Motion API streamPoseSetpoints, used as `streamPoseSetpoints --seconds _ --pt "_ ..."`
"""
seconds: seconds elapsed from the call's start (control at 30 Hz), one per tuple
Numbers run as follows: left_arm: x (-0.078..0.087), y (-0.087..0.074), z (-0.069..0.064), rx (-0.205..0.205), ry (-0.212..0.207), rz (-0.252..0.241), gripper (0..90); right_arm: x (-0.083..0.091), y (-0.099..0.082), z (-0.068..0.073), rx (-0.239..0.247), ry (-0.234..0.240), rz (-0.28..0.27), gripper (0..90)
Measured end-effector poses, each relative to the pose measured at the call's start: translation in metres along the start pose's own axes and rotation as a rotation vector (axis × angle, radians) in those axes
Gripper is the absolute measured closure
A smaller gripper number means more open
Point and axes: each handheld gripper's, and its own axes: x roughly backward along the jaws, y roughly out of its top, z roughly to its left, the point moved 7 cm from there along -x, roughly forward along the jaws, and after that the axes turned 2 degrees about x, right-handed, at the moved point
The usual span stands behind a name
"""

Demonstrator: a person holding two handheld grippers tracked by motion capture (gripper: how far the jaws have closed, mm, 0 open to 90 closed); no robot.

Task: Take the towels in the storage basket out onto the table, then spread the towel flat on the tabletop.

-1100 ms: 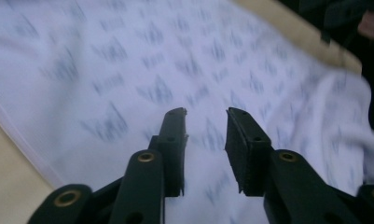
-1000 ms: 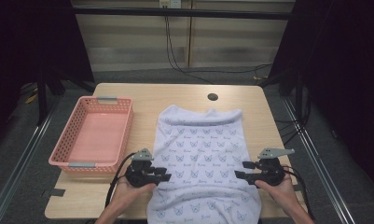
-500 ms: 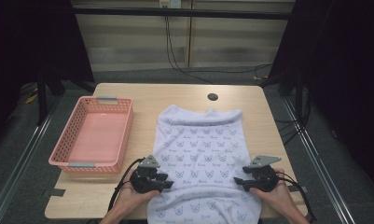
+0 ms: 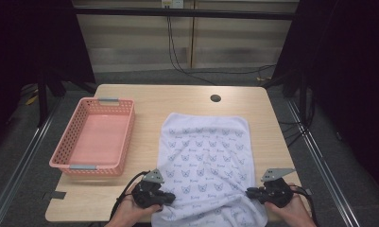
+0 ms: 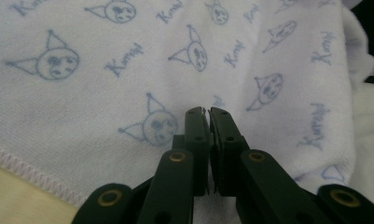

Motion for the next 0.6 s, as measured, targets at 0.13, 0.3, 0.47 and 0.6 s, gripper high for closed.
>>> streamPoseSetpoints --seconds 0.13,0.3,0.47,0.6 --pt "0.004 -0.009 -0.009 0.007 -0.031 0.013 86.4 0.002 -0.001 0.004 0.031 0.022 0.027 82.3" --pt "0.010 -0.015 -0.013 0.011 -0.072 0.068 81.9 0.007 -0.007 0.014 0.051 0.070 0.085 80.7" --pt "0.009 0.009 -0.010 -0.022 -0.049 0.044 63.9 0.007 0.000 0.012 0.033 0.043 0.024 66.1" --pt "0.012 0.035 0.010 -0.011 -0.001 -0.046 54.8 0.010 0.020 -0.007 -0.004 0.004 -0.071 58.5"
